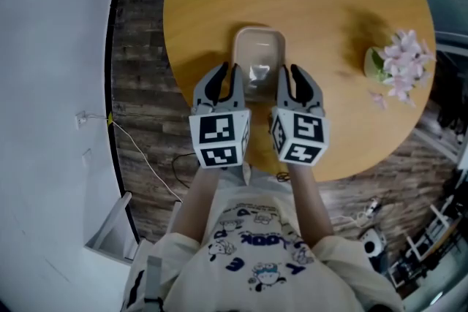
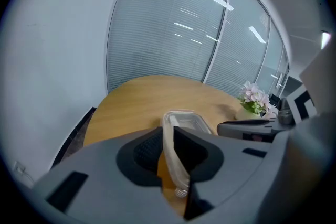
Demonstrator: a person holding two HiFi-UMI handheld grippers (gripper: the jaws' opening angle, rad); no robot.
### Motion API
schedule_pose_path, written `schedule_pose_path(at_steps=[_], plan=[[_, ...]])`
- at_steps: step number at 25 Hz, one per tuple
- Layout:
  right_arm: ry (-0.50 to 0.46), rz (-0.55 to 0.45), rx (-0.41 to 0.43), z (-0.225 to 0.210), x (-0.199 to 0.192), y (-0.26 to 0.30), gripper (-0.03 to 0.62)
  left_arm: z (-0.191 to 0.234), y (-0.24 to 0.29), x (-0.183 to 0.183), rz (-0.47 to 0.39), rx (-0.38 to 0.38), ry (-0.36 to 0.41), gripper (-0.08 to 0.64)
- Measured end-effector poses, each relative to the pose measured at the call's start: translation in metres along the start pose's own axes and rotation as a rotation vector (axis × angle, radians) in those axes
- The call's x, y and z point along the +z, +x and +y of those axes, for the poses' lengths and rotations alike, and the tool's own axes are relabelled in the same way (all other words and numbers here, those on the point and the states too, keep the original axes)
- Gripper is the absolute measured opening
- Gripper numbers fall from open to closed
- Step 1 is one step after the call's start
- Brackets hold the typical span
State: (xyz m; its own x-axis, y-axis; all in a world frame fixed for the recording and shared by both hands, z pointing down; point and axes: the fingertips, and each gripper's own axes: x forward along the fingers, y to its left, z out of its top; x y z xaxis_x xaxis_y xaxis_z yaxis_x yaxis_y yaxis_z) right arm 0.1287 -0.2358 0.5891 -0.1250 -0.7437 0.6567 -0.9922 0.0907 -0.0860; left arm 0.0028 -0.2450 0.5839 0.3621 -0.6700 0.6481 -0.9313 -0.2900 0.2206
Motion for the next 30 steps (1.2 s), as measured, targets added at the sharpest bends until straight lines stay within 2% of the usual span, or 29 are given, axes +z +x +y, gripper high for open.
schedule_pose_path(at_steps=[13, 30], plan=[[0.039, 0.028, 0.001, -0.006, -0.012, 0.012, 0.058, 0.002, 0.014, -0.021, 0.084, 0.009, -0.01, 0.044], [0.107, 0.005, 0.022, -0.005, -0.013, 0.01, 0.025, 0.0, 0.013, -0.021, 0.053, 0.019, -0.044, 0.029]])
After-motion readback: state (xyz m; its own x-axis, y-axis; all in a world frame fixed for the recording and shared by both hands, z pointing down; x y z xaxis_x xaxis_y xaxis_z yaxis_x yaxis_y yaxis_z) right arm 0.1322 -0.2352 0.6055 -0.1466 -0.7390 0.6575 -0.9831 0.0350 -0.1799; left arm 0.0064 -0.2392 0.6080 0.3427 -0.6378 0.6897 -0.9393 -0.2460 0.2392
